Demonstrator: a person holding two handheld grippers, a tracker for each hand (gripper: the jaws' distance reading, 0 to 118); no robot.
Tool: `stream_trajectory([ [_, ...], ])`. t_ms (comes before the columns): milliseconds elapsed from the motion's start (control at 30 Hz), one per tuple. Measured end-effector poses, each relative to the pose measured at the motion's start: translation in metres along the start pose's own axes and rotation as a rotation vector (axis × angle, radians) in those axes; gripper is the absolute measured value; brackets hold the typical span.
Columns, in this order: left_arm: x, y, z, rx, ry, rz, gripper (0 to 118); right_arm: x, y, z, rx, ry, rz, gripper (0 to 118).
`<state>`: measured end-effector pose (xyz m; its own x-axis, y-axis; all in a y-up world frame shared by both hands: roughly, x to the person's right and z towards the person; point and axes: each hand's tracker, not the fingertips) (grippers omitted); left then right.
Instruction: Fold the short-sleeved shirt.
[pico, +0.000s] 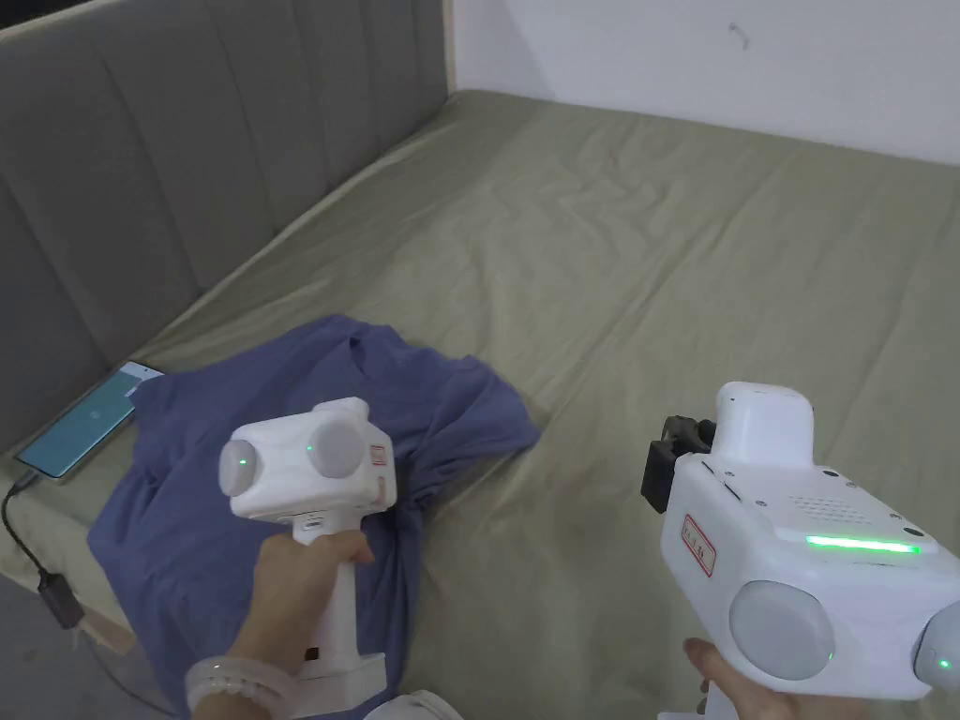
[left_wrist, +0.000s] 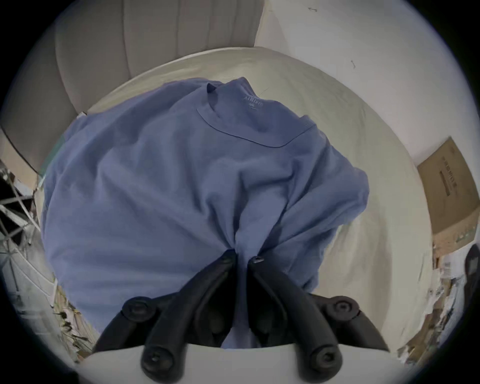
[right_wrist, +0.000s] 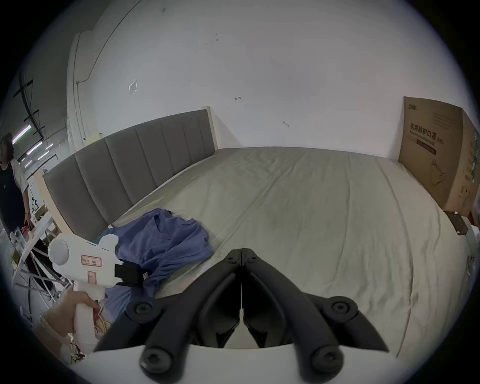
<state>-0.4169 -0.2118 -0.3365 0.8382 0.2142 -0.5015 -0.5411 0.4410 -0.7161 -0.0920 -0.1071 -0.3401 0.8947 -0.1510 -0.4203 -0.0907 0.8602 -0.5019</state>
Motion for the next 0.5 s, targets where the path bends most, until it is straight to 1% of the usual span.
stream_trajectory([
  [133,-0.010,0.010,0.017,0.015,-0.069,0.041,4,0.010,0.002,0.009,0.011,-0.030,-0.010,0],
  [233,-0.004,0.023,0.037,0.043,-0.079,0.023,4,0.023,0.003,0.018,0.023,-0.039,-0.061,0],
  [267,0.001,0.027,0.045,0.064,-0.090,0.009,4,0.027,0.003,0.021,0.025,-0.042,-0.072,0],
  [300,0.019,0.025,0.070,0.092,-0.111,0.017,4,0.032,0.004,0.025,0.034,-0.045,-0.080,0],
  [367,0.046,0.034,0.096,0.145,-0.172,-0.004,4,0.044,0.004,0.031,0.048,-0.066,-0.092,0],
  [400,0.065,0.040,0.107,0.161,-0.173,-0.035,4,0.051,0.005,0.037,0.061,-0.074,-0.102,0],
  [467,0.094,0.057,0.115,0.196,-0.140,-0.144,4,0.066,0.008,0.047,0.083,-0.102,-0.141,0],
  [500,0.116,0.059,0.125,0.220,-0.169,-0.194,4,0.077,0.010,0.054,0.099,-0.116,-0.162,0],
])
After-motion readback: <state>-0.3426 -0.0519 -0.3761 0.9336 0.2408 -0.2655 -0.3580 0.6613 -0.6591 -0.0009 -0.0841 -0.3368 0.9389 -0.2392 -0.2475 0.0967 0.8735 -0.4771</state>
